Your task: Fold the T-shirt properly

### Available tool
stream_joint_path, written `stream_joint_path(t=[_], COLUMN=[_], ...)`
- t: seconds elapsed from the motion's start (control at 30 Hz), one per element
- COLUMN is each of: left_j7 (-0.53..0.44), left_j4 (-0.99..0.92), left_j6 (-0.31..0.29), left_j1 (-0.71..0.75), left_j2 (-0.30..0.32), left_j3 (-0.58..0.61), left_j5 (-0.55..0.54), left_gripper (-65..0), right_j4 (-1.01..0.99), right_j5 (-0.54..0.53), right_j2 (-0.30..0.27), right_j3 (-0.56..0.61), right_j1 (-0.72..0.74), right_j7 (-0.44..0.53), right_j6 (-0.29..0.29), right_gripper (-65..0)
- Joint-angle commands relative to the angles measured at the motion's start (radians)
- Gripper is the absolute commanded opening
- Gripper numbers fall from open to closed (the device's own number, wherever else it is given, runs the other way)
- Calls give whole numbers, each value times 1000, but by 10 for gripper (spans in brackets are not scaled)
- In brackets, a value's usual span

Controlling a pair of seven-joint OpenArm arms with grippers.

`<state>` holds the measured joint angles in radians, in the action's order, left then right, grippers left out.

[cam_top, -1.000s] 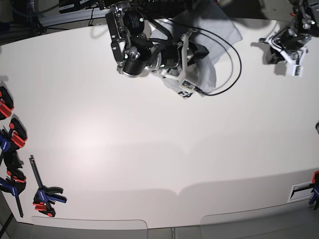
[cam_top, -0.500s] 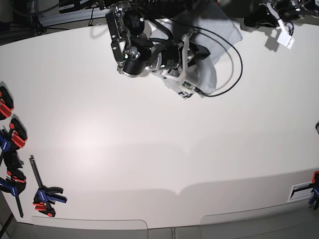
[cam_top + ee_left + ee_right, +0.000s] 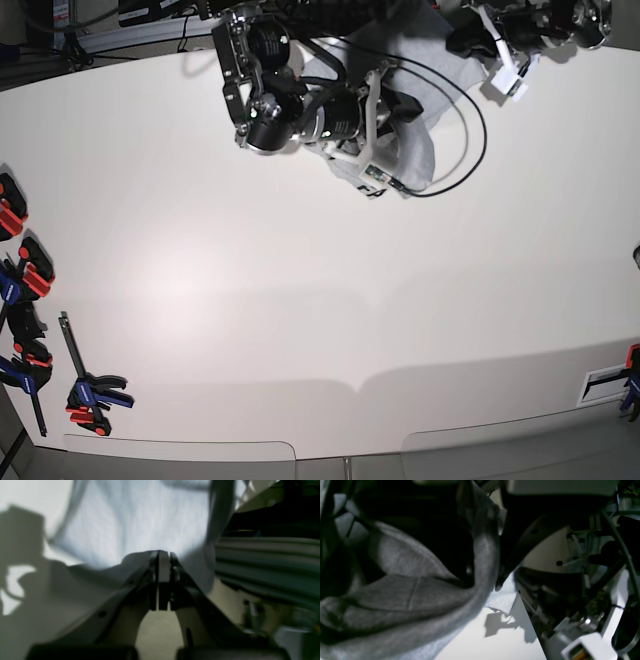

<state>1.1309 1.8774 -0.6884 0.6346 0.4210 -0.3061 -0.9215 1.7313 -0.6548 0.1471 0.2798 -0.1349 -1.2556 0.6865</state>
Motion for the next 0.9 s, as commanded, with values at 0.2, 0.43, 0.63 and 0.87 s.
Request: stream_joint_path(t=[0.2,0.43,0.63,0.87], left_j7=[-152,-159,-31,177], left_j4=[-42,-213,-184,-164], left_j6=[94,95,93,-10], left_j1=[-146,-299,-335,-192], left_j2=[6,-19,50,163], left_j3=[40,40,6,-48], left_j5=[137,133,7,-310], left_gripper=[-650,-650,-650,-650], right_j4=[21,21,21,21], right_j5=[77,132,132,132], right_j2=[10,10,10,10], right_j3=[2,2,2,2], right_j1=[49,107,112,112], right_j7=[53,85,84,85], right_j6=[3,-31,-31,-31], right_gripper=[-650,-650,-650,-650])
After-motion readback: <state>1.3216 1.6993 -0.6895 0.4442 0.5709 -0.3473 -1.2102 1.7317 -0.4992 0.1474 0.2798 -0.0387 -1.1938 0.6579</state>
